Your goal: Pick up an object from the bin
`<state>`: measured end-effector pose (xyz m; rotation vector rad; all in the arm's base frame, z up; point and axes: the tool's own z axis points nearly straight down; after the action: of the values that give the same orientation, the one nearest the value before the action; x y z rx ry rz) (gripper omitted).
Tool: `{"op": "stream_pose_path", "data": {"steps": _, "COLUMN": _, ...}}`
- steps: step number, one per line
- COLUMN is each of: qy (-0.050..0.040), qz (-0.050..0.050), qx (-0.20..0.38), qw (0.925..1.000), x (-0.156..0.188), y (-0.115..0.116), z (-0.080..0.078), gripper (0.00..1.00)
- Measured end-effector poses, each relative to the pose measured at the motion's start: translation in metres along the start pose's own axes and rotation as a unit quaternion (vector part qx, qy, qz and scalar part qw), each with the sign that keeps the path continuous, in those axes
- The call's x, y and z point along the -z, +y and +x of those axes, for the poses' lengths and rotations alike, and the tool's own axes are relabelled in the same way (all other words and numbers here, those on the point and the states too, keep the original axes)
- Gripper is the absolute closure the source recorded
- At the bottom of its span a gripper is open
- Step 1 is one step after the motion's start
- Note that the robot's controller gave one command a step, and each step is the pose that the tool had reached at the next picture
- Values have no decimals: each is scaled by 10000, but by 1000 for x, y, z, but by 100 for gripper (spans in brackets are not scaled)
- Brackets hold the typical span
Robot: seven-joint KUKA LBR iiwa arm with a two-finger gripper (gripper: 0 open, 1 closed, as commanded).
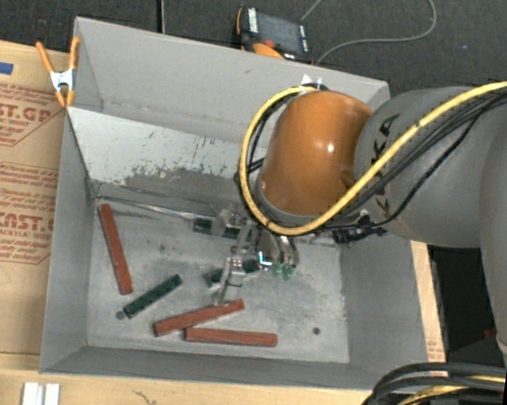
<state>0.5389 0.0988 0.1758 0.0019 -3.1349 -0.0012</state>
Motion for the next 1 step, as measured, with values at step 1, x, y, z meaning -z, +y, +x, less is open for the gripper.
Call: {"op": "stream_pose_path", "data": {"steps": 1, "qy": 10, "qz": 3, "qx": -168, "qw": 9999, "x": -106, "y": 33, "z": 32, "gripper": 0}}
